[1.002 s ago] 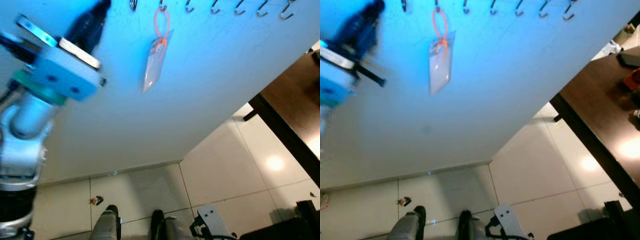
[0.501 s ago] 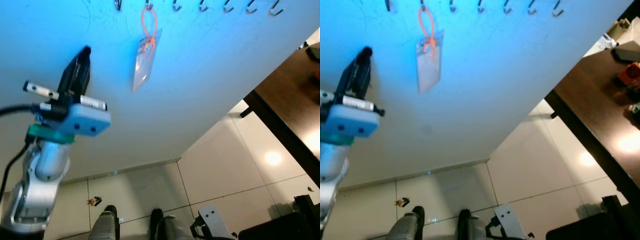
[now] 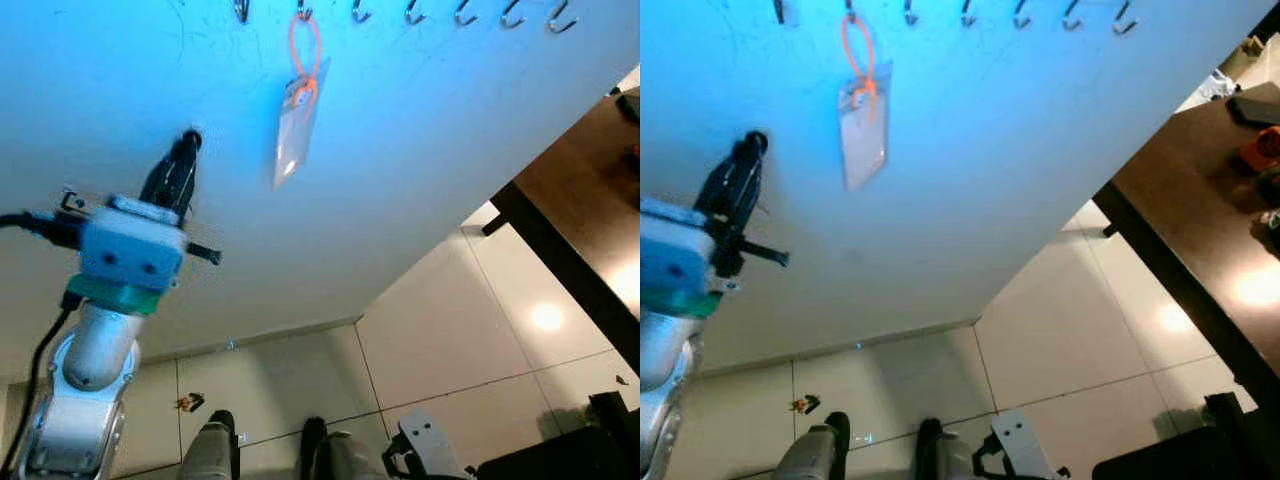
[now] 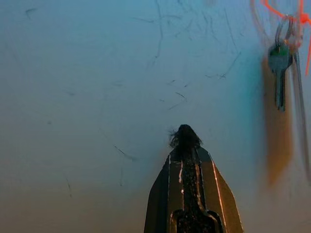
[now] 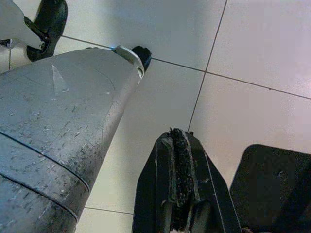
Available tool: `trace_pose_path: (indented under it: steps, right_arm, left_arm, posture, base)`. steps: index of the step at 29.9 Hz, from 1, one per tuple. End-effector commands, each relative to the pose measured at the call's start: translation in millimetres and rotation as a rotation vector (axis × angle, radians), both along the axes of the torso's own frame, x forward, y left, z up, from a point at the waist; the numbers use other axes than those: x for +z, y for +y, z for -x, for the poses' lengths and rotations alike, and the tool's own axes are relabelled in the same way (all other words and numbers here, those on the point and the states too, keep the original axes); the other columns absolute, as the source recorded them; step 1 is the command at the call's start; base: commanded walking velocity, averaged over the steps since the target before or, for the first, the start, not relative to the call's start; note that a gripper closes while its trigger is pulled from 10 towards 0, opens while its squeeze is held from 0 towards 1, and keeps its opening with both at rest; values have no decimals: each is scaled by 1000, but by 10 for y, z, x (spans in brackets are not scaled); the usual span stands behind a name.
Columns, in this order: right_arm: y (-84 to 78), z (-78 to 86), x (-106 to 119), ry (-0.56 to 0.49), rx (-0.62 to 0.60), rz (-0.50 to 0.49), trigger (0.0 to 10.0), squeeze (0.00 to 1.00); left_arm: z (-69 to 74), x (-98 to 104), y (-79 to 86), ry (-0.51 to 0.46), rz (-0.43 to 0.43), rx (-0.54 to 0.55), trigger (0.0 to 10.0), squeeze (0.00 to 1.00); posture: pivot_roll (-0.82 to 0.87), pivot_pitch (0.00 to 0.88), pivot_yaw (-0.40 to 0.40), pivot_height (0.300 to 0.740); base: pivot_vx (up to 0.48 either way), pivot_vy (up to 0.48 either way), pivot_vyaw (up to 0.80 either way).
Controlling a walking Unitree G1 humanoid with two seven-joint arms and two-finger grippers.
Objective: Hang keys on a hook
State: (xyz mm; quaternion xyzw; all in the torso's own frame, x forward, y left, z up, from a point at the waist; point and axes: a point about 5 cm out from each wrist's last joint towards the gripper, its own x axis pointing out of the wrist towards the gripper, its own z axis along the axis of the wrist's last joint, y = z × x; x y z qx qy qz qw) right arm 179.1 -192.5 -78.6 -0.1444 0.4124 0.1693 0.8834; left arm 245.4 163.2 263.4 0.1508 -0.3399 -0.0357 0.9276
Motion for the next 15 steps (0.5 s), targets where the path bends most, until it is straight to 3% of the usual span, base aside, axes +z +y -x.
trace_pose_path:
  steps: [1, 4, 8, 15]
  right_arm:
    - [-75, 214, -94, 78, -16, 18, 10000, 0]
    - [-86, 202, -87, 75, -15, 21, 10000, 0]
    - [-98, 187, -78, 73, -3, 28, 10000, 0]
    - [-103, 164, -68, 71, 9, 33, 10000, 0]
  left_arm:
    - [47, 132, -25, -69, 19, -42, 10000, 0]
    - [85, 315, -5, -191, -29, -24, 10000, 0]
    - [234, 575, -23, -391, -171, 55, 10000, 0]
    - [276, 574, -108, -415, -249, 10, 10000, 0]
  posture:
    - [65, 230, -104, 740]
    - [62, 230, -111, 740]
    - [67, 231, -121, 740]
    - [74, 235, -128, 740]
  base:
    - [0, 0, 0]
    - [0, 0, 0]
    - [0, 0, 0]
    - [0, 0, 0]
